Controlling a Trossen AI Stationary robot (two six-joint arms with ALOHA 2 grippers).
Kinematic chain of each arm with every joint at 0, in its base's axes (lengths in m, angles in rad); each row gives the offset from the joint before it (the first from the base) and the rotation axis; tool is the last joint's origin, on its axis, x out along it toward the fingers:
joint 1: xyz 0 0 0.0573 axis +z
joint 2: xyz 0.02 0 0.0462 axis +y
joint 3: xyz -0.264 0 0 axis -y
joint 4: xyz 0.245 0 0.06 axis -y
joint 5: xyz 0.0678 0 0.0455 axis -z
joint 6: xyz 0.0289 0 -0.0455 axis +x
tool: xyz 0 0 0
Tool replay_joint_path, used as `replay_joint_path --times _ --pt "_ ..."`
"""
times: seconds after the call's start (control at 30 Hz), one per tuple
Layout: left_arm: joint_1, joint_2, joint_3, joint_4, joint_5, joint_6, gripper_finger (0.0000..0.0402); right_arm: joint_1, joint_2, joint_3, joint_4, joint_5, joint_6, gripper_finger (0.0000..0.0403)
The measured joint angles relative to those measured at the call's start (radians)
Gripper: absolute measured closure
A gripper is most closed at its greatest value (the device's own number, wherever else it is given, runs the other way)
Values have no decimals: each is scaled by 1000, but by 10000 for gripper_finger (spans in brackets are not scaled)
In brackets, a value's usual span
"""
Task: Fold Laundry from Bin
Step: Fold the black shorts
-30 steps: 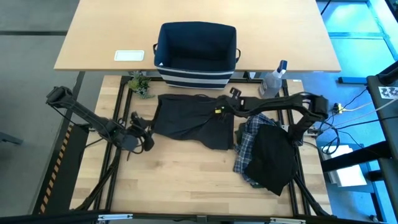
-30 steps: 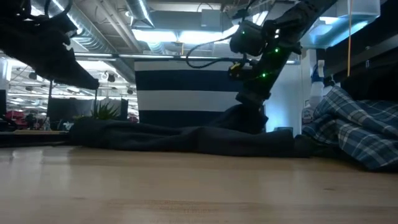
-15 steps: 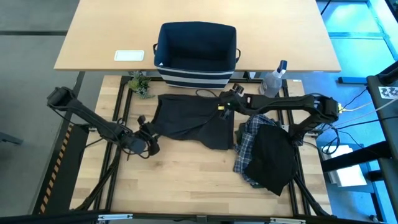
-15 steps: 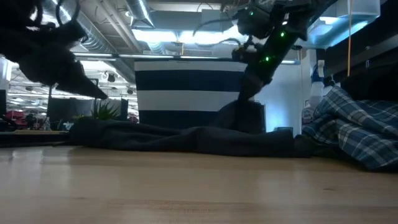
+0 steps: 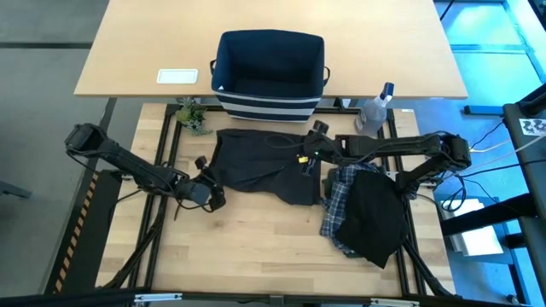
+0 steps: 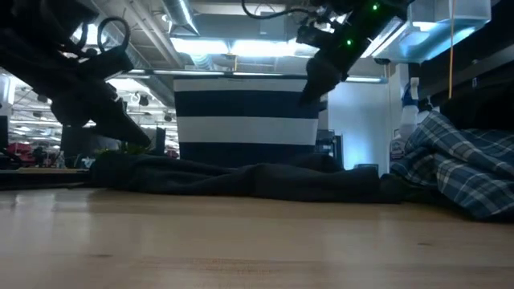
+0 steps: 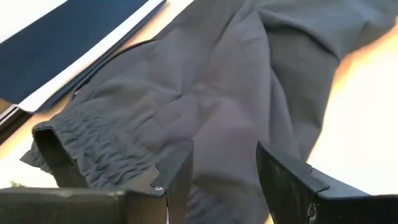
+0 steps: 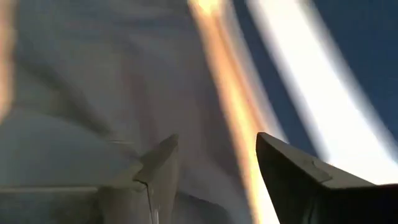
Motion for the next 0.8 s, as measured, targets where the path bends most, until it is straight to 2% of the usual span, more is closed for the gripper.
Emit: replay_joint_path --times 0.13,0.2,0.33,0.57,0.8 --pt "26 3 0 -2 2 4 235 5 6 7 25 -320 16 196" --pt "42 3 0 -1 15 26 235 33 22 7 45 -401 42 211" --pt "80 3 0 -2 68 35 235 115 74 7 45 -399 56 264" --pt "109 3 0 -2 111 17 235 227 192 6 36 -382 117 389" --pt "125 5 0 -17 169 -28 235 247 284 6 -7 -376 236 381"
